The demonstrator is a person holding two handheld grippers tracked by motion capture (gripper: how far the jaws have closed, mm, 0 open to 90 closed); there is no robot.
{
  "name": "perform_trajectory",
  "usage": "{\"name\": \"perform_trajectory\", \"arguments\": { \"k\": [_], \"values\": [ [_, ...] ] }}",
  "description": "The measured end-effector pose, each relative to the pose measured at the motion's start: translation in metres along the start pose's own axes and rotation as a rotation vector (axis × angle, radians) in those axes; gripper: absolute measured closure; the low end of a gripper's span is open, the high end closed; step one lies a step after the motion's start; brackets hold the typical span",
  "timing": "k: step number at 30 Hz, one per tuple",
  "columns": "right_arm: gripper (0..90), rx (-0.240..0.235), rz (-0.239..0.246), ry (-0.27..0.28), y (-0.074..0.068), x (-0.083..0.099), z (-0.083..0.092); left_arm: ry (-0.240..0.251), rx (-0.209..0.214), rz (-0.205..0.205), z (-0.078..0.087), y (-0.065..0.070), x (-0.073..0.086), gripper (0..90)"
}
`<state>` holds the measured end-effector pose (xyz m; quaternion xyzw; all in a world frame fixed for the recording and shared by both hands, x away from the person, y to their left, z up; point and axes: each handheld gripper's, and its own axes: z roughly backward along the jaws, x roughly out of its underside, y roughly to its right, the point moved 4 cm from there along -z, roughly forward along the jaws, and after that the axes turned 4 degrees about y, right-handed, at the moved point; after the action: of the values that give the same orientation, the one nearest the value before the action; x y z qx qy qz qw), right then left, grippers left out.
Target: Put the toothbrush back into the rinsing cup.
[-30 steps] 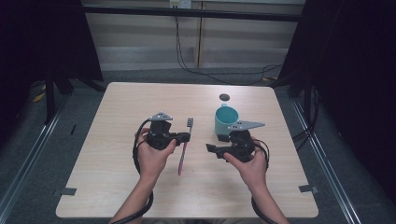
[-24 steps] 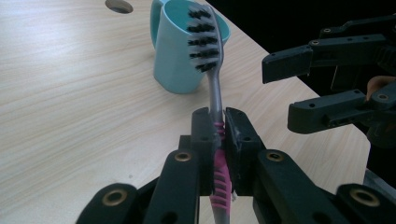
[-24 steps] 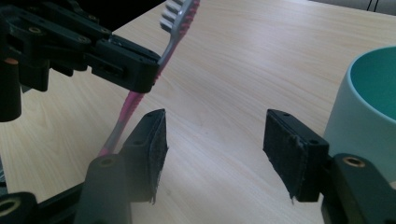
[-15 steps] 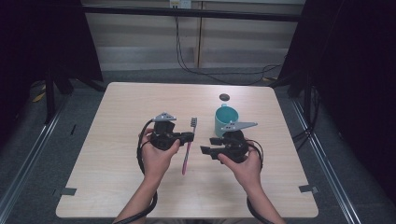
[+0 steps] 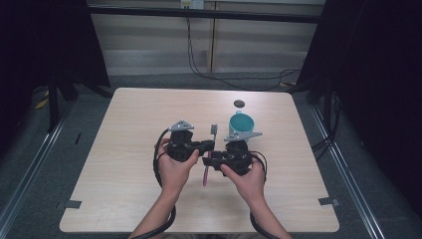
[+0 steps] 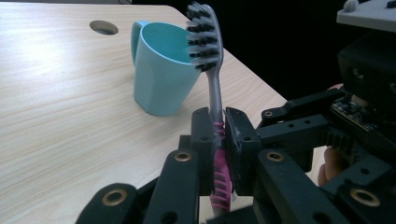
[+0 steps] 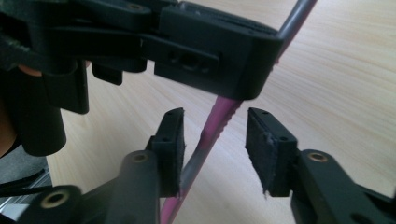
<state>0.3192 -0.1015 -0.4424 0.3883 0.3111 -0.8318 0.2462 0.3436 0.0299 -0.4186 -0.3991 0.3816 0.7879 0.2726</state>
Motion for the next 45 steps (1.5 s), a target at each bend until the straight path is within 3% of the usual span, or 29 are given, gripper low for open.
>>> {"name": "perform_trajectory", "arguments": {
  "k": [6,9,11,14,17,20,26,30,38,45],
  "values": [
    [76.8,-0.001,-0.011,0.021,0.001,-0.002,0.003,0.006,0.005,-0.003,0.001,0.001,0.000,82.9],
    [80.8,0.004,-0.011,0.022,0.004,-0.002,0.004,0.008,0.011,-0.011,0.002,0.002,0.000,82.9],
    [81.4,-0.005,-0.018,0.027,0.006,-0.002,0.006,0.014,0.023,-0.008,0.002,0.002,-0.001,82.8],
    [81.8,0.004,-0.022,0.028,0.006,-0.003,0.008,0.017,0.030,-0.043,0.002,0.003,-0.001,79.8],
    [81.9,0.024,-0.028,0.036,0.012,-0.003,0.012,0.034,0.020,-0.068,0.002,0.001,-0.001,62.6],
    [81.9,0.039,-0.041,0.046,0.021,-0.003,0.016,0.046,0.031,-0.071,0.006,0.001,0.000,56.5],
    [81.9,0.064,-0.089,0.096,0.037,-0.004,0.030,0.011,0.032,-0.106,0.009,0.002,0.009,51.4],
    [81.8,0.044,-0.123,0.148,0.040,-0.010,0.036,-0.024,0.058,-0.119,-0.001,0.005,0.020,50.5],
    [81.8,0.021,-0.127,0.159,0.032,-0.015,0.033,-0.086,0.065,-0.099,-0.026,0.005,0.037,53.0],
    [81.6,0.014,-0.121,0.168,0.027,-0.020,0.030,-0.107,0.092,-0.083,-0.032,0.010,0.039,77.9]
  ]
}}
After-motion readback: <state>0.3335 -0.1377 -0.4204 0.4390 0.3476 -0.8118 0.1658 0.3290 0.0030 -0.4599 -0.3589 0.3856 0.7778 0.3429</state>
